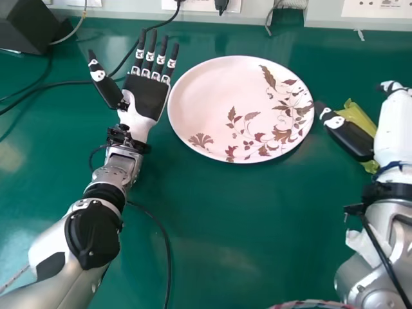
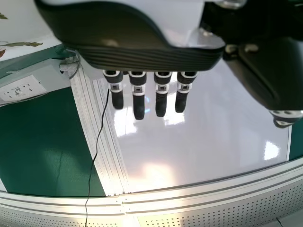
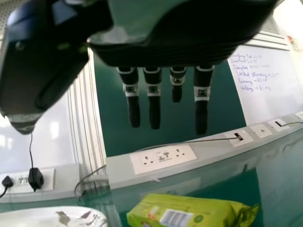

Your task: Pick up biscuit and place it in the plate

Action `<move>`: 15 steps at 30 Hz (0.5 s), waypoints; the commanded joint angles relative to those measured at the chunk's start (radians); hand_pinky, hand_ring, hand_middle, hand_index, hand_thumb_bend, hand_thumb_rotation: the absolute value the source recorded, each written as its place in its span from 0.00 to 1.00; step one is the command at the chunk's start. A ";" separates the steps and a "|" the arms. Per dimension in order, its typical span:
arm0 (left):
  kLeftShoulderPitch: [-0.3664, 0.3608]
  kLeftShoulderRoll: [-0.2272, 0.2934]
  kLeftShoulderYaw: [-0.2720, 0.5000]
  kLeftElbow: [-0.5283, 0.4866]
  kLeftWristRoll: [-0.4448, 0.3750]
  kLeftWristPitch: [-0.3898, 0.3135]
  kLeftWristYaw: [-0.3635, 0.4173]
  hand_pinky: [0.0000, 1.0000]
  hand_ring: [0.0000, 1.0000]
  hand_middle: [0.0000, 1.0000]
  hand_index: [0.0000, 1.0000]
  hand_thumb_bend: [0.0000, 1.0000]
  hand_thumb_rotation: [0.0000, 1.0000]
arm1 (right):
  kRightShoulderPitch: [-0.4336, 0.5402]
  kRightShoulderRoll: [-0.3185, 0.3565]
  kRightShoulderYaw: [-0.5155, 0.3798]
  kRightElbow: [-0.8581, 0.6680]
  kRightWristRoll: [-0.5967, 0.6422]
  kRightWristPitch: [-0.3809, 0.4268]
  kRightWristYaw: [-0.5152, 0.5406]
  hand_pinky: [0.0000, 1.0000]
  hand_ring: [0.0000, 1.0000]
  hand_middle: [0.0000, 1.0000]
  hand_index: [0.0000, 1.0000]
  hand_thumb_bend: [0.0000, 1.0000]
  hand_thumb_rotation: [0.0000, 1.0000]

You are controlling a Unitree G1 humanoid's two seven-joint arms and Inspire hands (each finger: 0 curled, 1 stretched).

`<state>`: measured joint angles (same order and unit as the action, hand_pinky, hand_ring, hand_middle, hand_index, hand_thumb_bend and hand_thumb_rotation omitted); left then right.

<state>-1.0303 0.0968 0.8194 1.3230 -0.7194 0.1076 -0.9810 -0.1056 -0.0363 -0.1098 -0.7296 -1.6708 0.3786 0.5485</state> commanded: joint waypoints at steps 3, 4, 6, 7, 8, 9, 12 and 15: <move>0.014 0.010 0.004 0.006 -0.001 -0.008 -0.002 0.98 0.92 0.97 0.96 0.95 0.46 | 0.010 -0.043 -0.044 -0.017 0.042 -0.020 0.031 0.60 0.69 0.81 0.81 1.00 0.07; 0.013 0.009 0.003 0.006 0.000 -0.013 0.001 0.97 0.92 0.97 0.96 0.96 0.46 | 0.009 -0.054 -0.055 -0.016 0.054 -0.024 0.038 0.60 0.68 0.81 0.81 1.00 0.08; 0.013 0.008 0.002 0.005 0.001 -0.018 0.001 0.97 0.93 0.98 0.96 0.96 0.46 | 0.008 -0.087 -0.079 -0.016 0.091 -0.036 0.056 0.60 0.68 0.80 0.81 1.00 0.09; 0.013 0.008 0.002 0.005 0.001 -0.020 0.001 0.97 0.93 0.98 0.96 0.96 0.46 | 0.010 -0.107 -0.093 -0.015 0.120 -0.044 0.061 0.60 0.68 0.80 0.81 1.00 0.10; 0.013 0.008 0.002 0.005 0.001 -0.021 0.001 0.99 0.93 0.98 0.97 0.96 0.46 | 0.011 -0.128 -0.107 -0.014 0.152 -0.051 0.066 0.60 0.68 0.80 0.80 1.00 0.10; 0.012 0.008 0.001 0.005 0.002 -0.023 0.005 0.99 0.93 0.98 0.97 0.96 0.46 | 0.014 -0.145 -0.119 -0.013 0.177 -0.057 0.067 0.60 0.68 0.80 0.80 1.00 0.10; 0.013 0.008 0.000 0.005 0.001 -0.024 0.004 1.00 0.93 0.98 0.98 0.96 0.48 | 0.017 -0.198 -0.147 -0.003 0.235 -0.071 0.087 0.60 0.67 0.80 0.81 1.00 0.10; 0.013 0.010 0.002 0.005 -0.001 -0.019 0.001 1.00 0.94 0.97 0.97 0.96 0.46 | 0.015 -0.245 -0.167 0.011 0.276 -0.073 0.124 0.60 0.67 0.80 0.81 1.00 0.09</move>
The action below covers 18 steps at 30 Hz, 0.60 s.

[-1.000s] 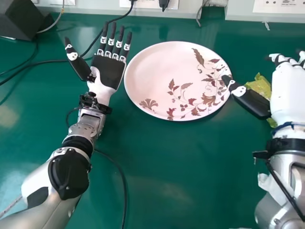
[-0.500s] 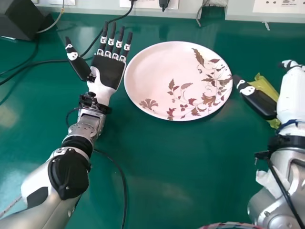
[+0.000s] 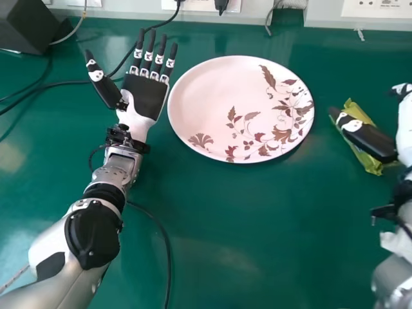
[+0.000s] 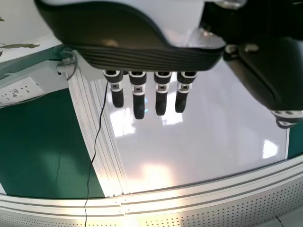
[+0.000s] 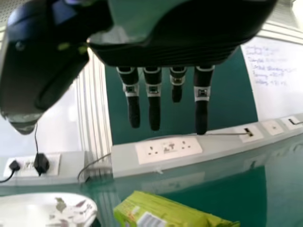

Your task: Pick up biscuit and place it in the plate

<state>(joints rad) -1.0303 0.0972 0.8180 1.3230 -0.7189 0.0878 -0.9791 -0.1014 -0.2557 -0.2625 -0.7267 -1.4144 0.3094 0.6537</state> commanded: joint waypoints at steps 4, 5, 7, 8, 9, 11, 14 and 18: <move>0.013 0.009 0.002 0.005 0.000 -0.003 -0.002 0.99 0.93 0.98 0.98 0.98 0.51 | 0.008 -0.099 -0.038 0.039 0.060 -0.009 0.049 0.60 0.68 0.80 0.81 1.00 0.10; 0.013 0.009 0.001 0.005 0.001 -0.002 -0.005 0.99 0.93 0.98 0.98 0.98 0.52 | 0.008 -0.116 -0.043 0.046 0.070 -0.009 0.054 0.60 0.68 0.80 0.81 1.00 0.10; 0.013 0.009 0.001 0.006 0.000 0.002 -0.003 0.98 0.93 0.98 0.98 0.98 0.53 | 0.008 -0.146 -0.051 0.060 0.097 -0.010 0.058 0.60 0.68 0.80 0.81 1.00 0.09; 0.013 0.009 0.002 0.006 0.000 0.004 -0.002 0.98 0.93 0.98 0.98 0.99 0.53 | 0.009 -0.160 -0.054 0.066 0.111 -0.012 0.057 0.60 0.68 0.80 0.81 1.00 0.08; 0.013 0.009 0.003 0.006 -0.002 0.007 0.000 0.98 0.93 0.98 0.98 0.99 0.53 | 0.010 -0.175 -0.057 0.073 0.129 -0.014 0.058 0.59 0.68 0.80 0.80 1.00 0.08; 0.013 0.009 0.004 0.006 -0.003 0.009 0.000 0.99 0.93 0.98 0.97 0.99 0.54 | 0.009 -0.203 -0.061 0.084 0.154 -0.012 0.070 0.59 0.68 0.80 0.80 1.00 0.07; 0.013 0.007 0.003 0.005 -0.001 0.001 0.002 1.00 0.93 0.98 0.98 1.00 0.55 | 0.001 -0.239 -0.059 0.100 0.178 -0.007 0.086 0.58 0.68 0.80 0.81 1.00 0.09; 0.014 0.008 0.001 0.005 0.000 0.000 -0.012 0.99 0.92 0.98 0.98 1.00 0.54 | 0.002 -0.279 -0.052 0.112 0.209 -0.014 0.076 0.59 0.68 0.81 0.82 1.00 0.08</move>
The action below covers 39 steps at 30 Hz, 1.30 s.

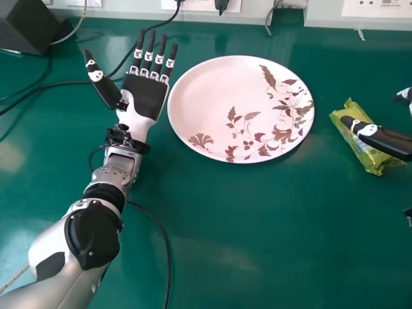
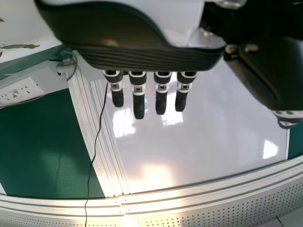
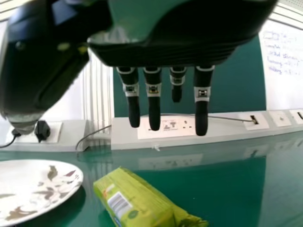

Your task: Pick up biscuit and place it in the plate

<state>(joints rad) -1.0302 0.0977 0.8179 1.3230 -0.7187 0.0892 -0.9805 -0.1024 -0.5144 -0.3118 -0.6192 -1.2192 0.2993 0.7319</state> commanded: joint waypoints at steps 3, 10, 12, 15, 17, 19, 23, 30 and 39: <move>0.015 0.008 0.002 0.005 -0.001 0.004 -0.009 0.97 0.92 0.97 0.98 1.00 0.57 | 0.006 -0.055 -0.001 0.022 0.035 -0.017 -0.011 0.59 0.68 0.81 0.82 1.00 0.08; 0.015 0.006 0.001 0.004 0.000 -0.001 0.000 1.00 0.93 0.98 0.99 1.00 0.56 | -0.006 -0.109 0.010 0.061 0.070 -0.016 -0.017 0.59 0.68 0.80 0.81 1.00 0.08; 0.015 0.007 0.000 0.004 0.001 0.000 -0.004 1.00 0.93 0.97 0.98 1.00 0.56 | -0.008 -0.125 0.017 0.083 0.081 -0.026 -0.032 0.59 0.68 0.80 0.82 1.00 0.08; 0.016 0.008 0.001 0.004 -0.001 0.007 -0.006 1.00 0.92 0.97 0.98 1.00 0.56 | -0.013 -0.144 0.025 0.122 0.113 -0.041 -0.066 0.59 0.68 0.80 0.81 1.00 0.08; 0.017 0.010 0.001 0.004 -0.001 0.009 -0.013 1.00 0.91 0.96 0.98 1.00 0.56 | -0.017 -0.149 0.029 0.149 0.136 -0.047 -0.097 0.60 0.68 0.80 0.81 1.00 0.08; 0.017 0.010 0.001 0.004 -0.001 0.009 -0.010 1.00 0.91 0.95 0.98 1.00 0.55 | -0.019 -0.157 0.032 0.174 0.155 -0.054 -0.124 0.60 0.68 0.80 0.81 1.00 0.08; 0.015 0.011 0.004 0.004 -0.004 0.019 -0.006 1.00 0.91 0.96 0.99 1.00 0.58 | -0.038 -0.183 0.054 0.235 0.181 -0.058 -0.158 0.59 0.68 0.80 0.81 1.00 0.07; 0.014 0.011 0.002 0.003 0.000 0.008 -0.010 1.00 0.92 0.96 0.98 1.00 0.58 | -0.062 -0.223 0.110 0.307 0.190 -0.053 -0.176 0.59 0.68 0.79 0.80 1.00 0.09; 0.014 0.008 0.000 0.003 0.000 0.005 -0.006 1.00 0.93 0.97 0.98 1.00 0.58 | -0.103 -0.275 0.185 0.370 0.209 -0.053 -0.147 0.59 0.68 0.80 0.80 1.00 0.07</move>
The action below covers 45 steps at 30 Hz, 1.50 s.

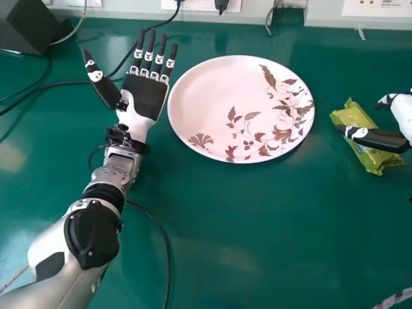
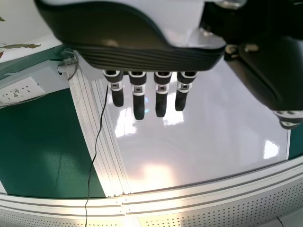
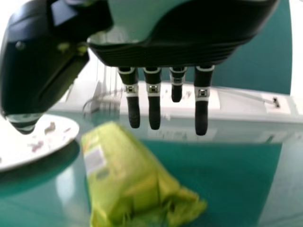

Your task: Pick up biscuit and place it in the plate

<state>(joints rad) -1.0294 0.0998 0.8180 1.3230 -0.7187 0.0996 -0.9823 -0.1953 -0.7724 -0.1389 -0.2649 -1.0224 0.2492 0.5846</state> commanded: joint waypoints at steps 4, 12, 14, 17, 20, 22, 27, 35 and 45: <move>0.015 0.007 0.001 0.004 -0.001 0.001 -0.010 1.00 0.92 0.96 0.99 1.00 0.60 | -0.026 -0.033 0.037 0.071 0.032 -0.015 -0.026 0.59 0.68 0.80 0.80 1.00 0.07; 0.015 0.006 0.002 0.003 -0.003 0.001 -0.007 1.00 0.92 0.96 0.98 1.00 0.59 | -0.063 -0.059 0.091 0.128 0.048 -0.014 -0.022 0.59 0.68 0.79 0.80 1.00 0.08; 0.015 0.005 0.005 0.003 -0.006 0.007 -0.011 1.00 0.92 0.96 0.98 1.00 0.59 | -0.075 -0.068 0.106 0.145 0.052 -0.017 -0.018 0.59 0.68 0.80 0.80 1.00 0.07; 0.017 0.007 0.002 0.002 -0.004 0.004 -0.018 1.00 0.93 0.97 0.99 1.00 0.60 | -0.096 -0.080 0.134 0.180 0.055 -0.015 -0.003 0.60 0.68 0.80 0.81 1.00 0.08; 0.017 0.007 0.001 0.002 -0.002 0.001 -0.020 1.00 0.94 0.98 1.00 1.00 0.59 | -0.116 -0.084 0.153 0.216 0.060 -0.006 0.007 0.59 0.68 0.80 0.80 1.00 0.09; 0.017 0.008 0.001 0.002 -0.003 0.004 -0.021 1.00 0.95 0.98 1.00 1.00 0.59 | -0.129 -0.086 0.166 0.237 0.059 0.001 0.018 0.60 0.68 0.80 0.80 1.00 0.08; 0.017 0.009 0.005 0.002 -0.005 0.003 -0.019 1.00 0.94 0.98 1.00 1.00 0.60 | -0.149 -0.090 0.195 0.269 0.050 0.016 0.026 0.60 0.69 0.82 0.81 1.00 0.12; 0.015 0.006 0.022 0.001 -0.024 0.002 -0.017 1.00 0.94 0.98 1.00 1.00 0.62 | -0.167 -0.106 0.243 0.296 0.027 0.045 0.034 0.67 0.77 0.94 0.97 1.00 0.33; 0.015 0.000 0.029 -0.002 -0.025 -0.015 -0.016 1.00 0.94 0.98 1.00 1.00 0.60 | -0.163 -0.116 0.274 0.301 0.001 0.066 0.040 0.70 0.80 1.00 1.00 1.00 0.40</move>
<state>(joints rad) -1.0287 0.0997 0.8380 1.3227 -0.7299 0.0897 -0.9962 -0.3870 -0.8749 0.1178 0.0084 -1.0155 0.2930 0.5939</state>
